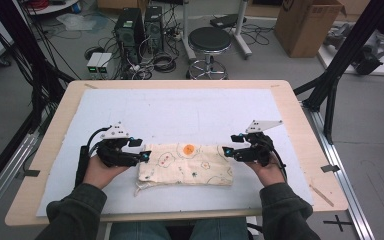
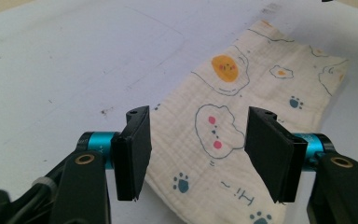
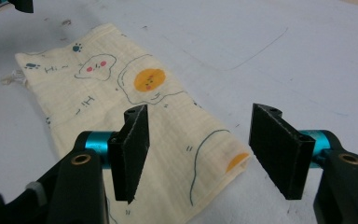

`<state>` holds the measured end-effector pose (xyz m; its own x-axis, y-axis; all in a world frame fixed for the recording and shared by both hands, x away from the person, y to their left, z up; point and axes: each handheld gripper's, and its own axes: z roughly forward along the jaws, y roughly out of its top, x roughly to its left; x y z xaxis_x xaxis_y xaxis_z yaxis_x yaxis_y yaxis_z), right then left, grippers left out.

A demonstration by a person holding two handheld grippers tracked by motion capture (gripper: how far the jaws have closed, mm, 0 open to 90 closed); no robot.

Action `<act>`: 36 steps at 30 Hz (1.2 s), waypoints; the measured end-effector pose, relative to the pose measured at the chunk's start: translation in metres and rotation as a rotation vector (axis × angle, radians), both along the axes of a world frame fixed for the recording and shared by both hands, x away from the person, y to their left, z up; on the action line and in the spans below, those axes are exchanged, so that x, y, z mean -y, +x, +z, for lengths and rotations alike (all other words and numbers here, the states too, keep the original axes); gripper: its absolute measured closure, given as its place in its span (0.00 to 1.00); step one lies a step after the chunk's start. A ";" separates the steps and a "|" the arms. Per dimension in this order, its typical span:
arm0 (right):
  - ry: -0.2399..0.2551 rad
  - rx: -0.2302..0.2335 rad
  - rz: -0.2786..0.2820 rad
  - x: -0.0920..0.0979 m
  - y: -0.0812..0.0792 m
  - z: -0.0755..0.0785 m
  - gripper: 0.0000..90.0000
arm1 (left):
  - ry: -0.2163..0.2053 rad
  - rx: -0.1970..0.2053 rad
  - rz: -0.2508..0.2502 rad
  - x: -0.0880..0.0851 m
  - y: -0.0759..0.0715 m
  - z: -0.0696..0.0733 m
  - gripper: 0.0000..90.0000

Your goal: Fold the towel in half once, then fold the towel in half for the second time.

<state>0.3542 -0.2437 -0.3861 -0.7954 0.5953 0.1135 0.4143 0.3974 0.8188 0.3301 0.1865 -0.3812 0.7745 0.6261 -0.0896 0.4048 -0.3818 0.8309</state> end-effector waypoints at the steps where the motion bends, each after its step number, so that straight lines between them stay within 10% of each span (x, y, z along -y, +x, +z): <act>1: -0.003 -0.003 -0.004 0.000 0.001 0.001 0.42 | -0.002 -0.001 0.003 0.000 0.001 0.001 0.46; 24: -0.053 -0.031 -0.026 -0.009 0.041 0.006 0.45 | -0.029 -0.007 0.100 0.001 0.042 0.007 0.48; 36: -0.073 -0.083 -0.040 -0.008 0.047 -0.006 0.50 | 0.031 -0.028 0.132 0.006 0.054 -0.007 0.47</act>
